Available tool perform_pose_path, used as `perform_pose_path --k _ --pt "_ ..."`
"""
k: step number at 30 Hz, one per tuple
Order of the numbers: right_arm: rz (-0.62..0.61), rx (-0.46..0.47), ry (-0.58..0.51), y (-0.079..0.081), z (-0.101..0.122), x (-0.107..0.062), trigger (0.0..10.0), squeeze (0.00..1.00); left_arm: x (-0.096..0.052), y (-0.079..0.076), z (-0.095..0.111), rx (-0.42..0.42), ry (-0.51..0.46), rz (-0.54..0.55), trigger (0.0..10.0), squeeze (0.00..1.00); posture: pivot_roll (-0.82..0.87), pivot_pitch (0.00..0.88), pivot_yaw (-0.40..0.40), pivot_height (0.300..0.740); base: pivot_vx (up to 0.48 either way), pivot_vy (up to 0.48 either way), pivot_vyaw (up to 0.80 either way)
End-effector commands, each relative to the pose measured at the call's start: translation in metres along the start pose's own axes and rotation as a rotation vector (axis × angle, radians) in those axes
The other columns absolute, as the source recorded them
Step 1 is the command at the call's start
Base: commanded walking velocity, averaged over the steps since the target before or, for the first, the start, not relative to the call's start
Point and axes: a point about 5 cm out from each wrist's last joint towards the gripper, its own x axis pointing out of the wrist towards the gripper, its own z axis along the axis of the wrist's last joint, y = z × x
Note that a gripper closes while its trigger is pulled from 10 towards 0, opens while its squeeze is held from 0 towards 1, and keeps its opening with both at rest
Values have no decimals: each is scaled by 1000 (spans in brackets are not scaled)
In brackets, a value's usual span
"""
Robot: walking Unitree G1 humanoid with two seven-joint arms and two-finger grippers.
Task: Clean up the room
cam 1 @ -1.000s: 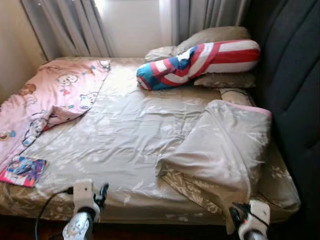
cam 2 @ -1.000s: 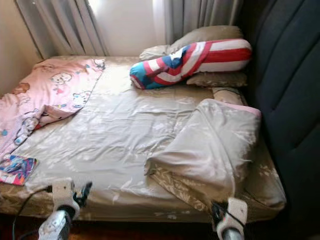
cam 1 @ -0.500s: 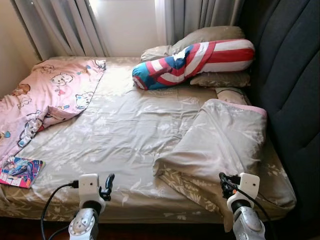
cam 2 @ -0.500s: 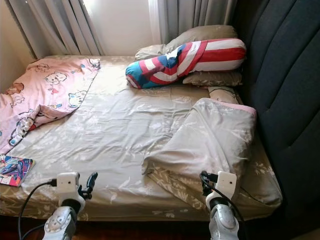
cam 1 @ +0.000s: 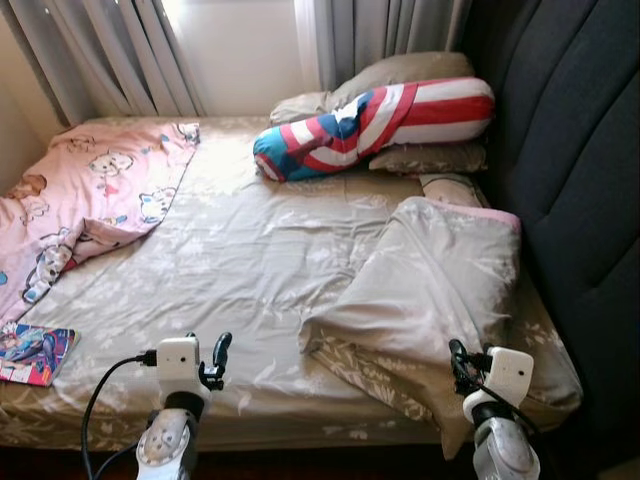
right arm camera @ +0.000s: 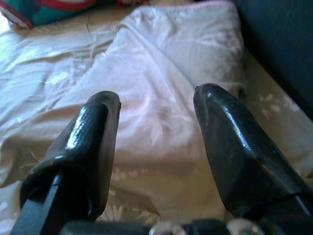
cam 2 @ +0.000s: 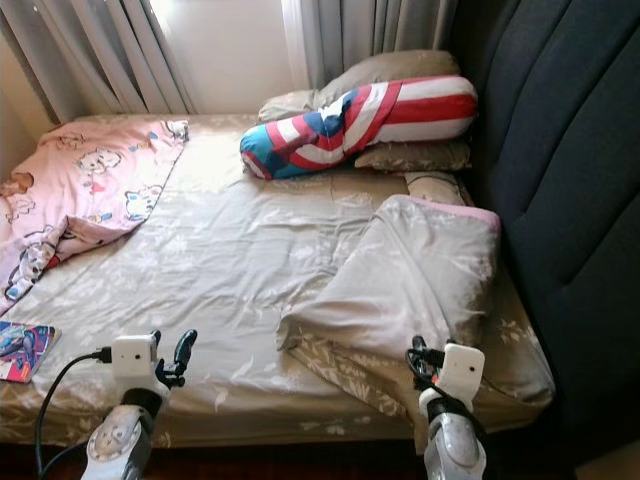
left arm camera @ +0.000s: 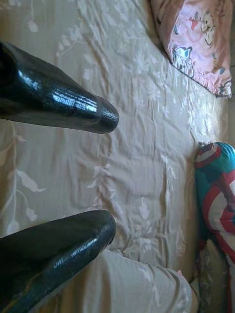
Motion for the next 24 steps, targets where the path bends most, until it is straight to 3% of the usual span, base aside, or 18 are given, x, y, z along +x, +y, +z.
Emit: perform_pose_path --k 1,6,10,14,17,24 --pt "-4 2 -16 4 2 0 10000 0 0 5 2 1 1 2 10000 0 -113 0 32 740 0 0 0" --pt "15 -3 -70 10 16 2 10000 0 3 8 6 1 -9 -9 10000 0 -119 0 30 740 0 0 0" --pt "-22 17 -93 4 21 1 10000 0 2 4 6 -21 -12 -3 10000 0 -136 6 39 740 0 0 0" --pt "-96 5 -97 -7 21 -2 10000 0 5 -5 3 -23 14 -48 10000 0 -163 40 55 740 263 0 0" --pt "-128 18 -93 -10 21 -6 10000 0 7 -3 5 -22 11 -43 10000 0 -154 41 40 740 274 0 0" --pt "-89 7 -75 -1 22 -6 10000 0 7 -1 8 -33 -10 -18 10000 0 -132 57 4 740 288 0 0"
